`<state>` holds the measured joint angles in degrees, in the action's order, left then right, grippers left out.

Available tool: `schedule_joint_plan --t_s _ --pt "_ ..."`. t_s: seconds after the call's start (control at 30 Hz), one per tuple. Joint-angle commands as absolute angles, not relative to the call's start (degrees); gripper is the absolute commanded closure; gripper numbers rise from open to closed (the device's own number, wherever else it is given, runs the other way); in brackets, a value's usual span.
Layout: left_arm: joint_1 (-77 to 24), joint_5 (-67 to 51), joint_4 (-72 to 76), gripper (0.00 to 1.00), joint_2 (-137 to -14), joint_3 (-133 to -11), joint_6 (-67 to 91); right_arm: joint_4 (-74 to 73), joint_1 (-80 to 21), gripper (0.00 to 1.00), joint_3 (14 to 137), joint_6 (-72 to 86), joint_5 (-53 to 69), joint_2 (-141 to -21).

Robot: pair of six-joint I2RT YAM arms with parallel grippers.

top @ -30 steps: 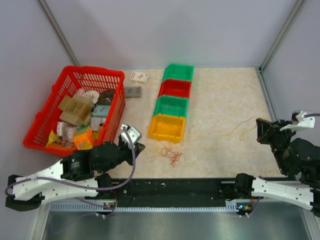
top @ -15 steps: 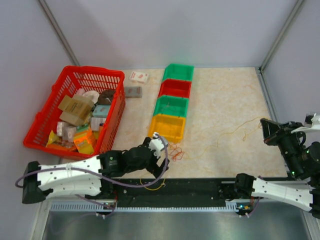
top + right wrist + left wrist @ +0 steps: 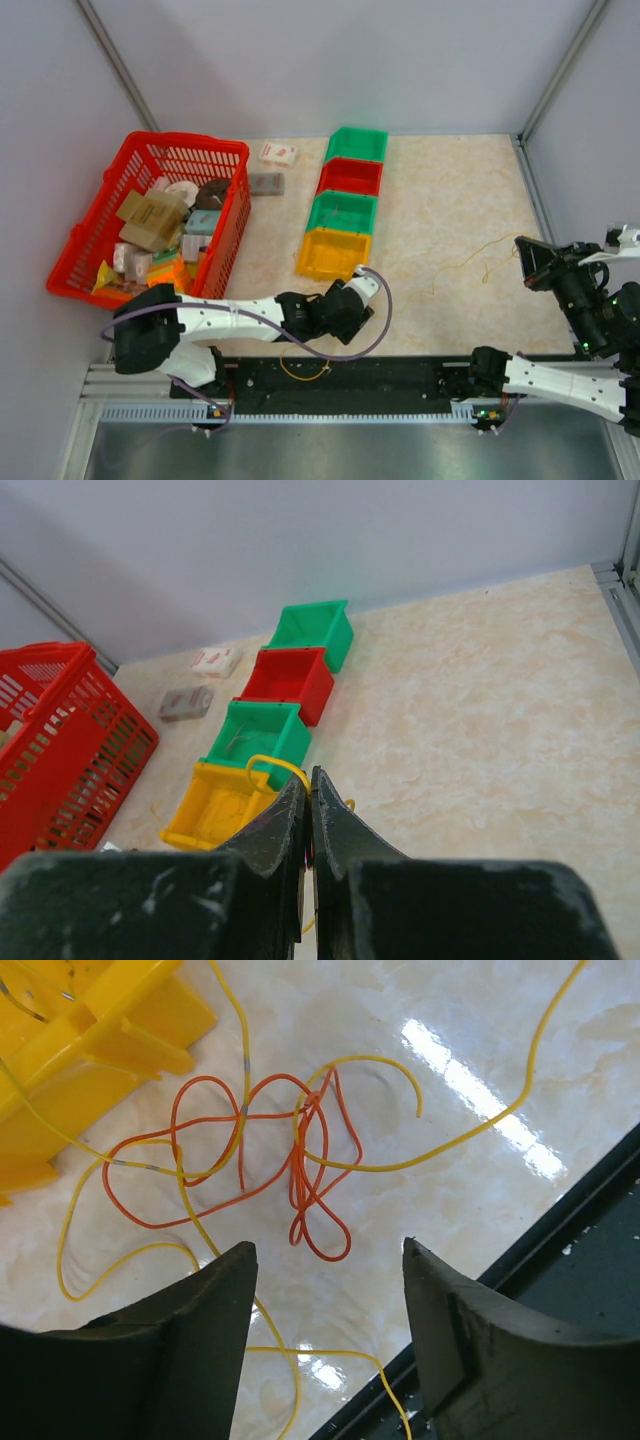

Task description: Untangle the cables

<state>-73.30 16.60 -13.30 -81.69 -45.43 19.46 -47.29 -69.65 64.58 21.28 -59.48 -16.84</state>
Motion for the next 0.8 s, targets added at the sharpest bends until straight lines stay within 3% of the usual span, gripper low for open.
schedule_joint_plan --t_s 0.0,0.1,0.17,0.33,0.43,0.77 --pt "-73.3 22.1 -11.2 0.31 -83.8 -48.9 21.6 -45.2 -70.4 1.0 66.0 20.1 -58.7 -16.5" --pt "-73.3 22.9 -13.4 0.31 -86.9 -51.2 22.1 -45.1 -70.4 1.0 65.9 20.2 -58.7 -16.3" --pt "-73.3 23.5 -14.2 0.39 -88.8 -52.0 22.5 -45.1 -70.4 1.0 65.8 20.3 -58.7 -16.3" --pt "-73.3 25.2 -15.2 0.65 -89.8 -51.5 23.5 -44.8 -70.5 1.0 66.0 20.1 -58.6 -16.3" --pt "-73.3 26.5 -15.3 0.98 -87.8 -49.3 24.2 -44.0 -70.4 1.0 65.9 19.5 -58.8 -16.5" --pt "-72.9 25.2 -21.6 1.0 -60.1 -32.7 31.5 -41.3 -70.4 1.0 72.4 9.2 -73.1 -14.9"
